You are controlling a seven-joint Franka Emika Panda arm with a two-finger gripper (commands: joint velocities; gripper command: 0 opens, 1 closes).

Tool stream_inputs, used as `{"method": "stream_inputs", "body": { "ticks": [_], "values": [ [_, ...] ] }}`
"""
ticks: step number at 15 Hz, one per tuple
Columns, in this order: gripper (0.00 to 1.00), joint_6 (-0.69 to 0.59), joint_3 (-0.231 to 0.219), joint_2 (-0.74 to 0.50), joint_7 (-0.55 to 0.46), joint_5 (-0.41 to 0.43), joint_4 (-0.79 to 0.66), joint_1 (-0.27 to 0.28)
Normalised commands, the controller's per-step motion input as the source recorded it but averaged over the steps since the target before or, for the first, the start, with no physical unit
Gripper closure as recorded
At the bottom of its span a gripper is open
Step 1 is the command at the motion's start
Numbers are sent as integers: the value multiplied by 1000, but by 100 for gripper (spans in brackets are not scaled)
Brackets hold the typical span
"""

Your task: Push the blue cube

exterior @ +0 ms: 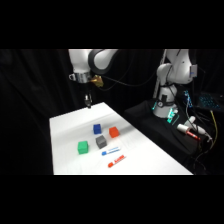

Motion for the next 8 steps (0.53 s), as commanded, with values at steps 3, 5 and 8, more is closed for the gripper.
{"method": "stream_inputs", "body": {
  "ticks": [3,5,8],
  "values": [
    [94,138,27,-27,17,53,-178,-4],
    [95,242,39,-27,-21,90,-201,-8],
    [97,309,48,-8,-39,117,-187,-5]
  ]
}}
